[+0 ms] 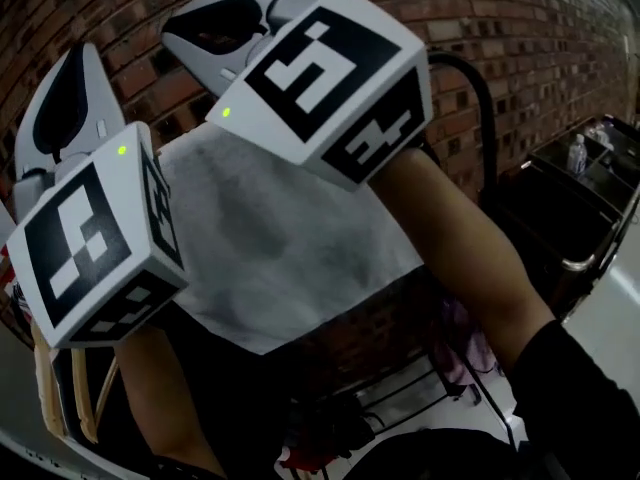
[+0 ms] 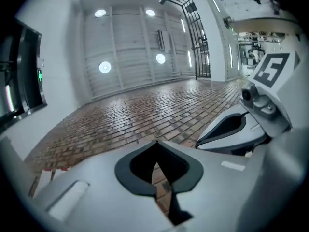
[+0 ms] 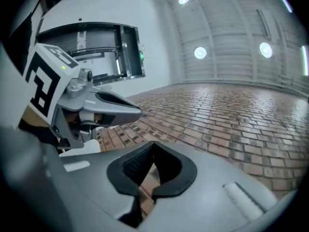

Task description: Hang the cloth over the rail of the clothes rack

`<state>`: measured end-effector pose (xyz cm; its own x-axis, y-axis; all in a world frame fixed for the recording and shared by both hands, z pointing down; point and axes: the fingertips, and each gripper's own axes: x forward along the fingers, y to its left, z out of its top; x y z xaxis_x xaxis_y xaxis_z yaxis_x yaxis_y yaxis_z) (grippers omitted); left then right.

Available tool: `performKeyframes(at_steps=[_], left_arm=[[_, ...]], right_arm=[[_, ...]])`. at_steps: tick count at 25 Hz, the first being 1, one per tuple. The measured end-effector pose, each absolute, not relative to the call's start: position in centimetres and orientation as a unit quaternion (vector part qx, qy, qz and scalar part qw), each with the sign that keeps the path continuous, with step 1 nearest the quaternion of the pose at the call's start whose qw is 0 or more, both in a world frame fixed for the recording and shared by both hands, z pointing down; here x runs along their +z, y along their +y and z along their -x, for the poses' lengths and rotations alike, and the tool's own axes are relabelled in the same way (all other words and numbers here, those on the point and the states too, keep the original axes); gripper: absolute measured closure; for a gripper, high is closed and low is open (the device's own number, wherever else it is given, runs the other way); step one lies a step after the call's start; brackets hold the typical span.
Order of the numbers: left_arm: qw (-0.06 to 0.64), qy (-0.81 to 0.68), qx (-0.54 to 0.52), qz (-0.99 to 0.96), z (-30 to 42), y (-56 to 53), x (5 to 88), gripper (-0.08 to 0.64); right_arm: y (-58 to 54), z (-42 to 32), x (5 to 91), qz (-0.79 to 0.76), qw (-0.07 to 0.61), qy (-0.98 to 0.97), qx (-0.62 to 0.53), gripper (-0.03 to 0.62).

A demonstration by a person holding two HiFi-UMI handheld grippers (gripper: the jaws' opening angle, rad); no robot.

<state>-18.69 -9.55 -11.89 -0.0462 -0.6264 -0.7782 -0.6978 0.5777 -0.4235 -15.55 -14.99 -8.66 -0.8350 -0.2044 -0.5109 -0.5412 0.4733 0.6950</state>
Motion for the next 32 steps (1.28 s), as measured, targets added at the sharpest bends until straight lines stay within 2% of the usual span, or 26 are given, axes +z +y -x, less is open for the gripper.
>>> performKeyframes(at_steps=[5,10,23,27,32], left_arm=[[0.475,0.712,0.041,0.514,17.2,-10.0,-5.0,0.540],[0.384,0.730,0.048,0.564,18.4,-11.9,3.6,0.540],[0.170,0.759,0.003,0.628,21.0,-17.0,23.3,0.540],[0.118,0.766,-0.009,0.631,21.8,-18.0,27.5,0.540],[0.089,0.771,-0.013,0.631,22.3,-18.4,30.3,0.540]], right_arm=[[-14.6,15.1,-2.9,0.242,0.198,0.852,0.420,0.588],[-15.1,15.3,5.1,0.260,0.155,0.869,0.392,0.588],[-17.2,16.4,23.6,0.236,0.085,0.945,0.209,0.588],[-18.0,15.7,26.9,0.244,0.075,0.953,0.162,0.588],[-18.2,16.1,28.9,0.242,0.060,0.957,0.150,0.588]])
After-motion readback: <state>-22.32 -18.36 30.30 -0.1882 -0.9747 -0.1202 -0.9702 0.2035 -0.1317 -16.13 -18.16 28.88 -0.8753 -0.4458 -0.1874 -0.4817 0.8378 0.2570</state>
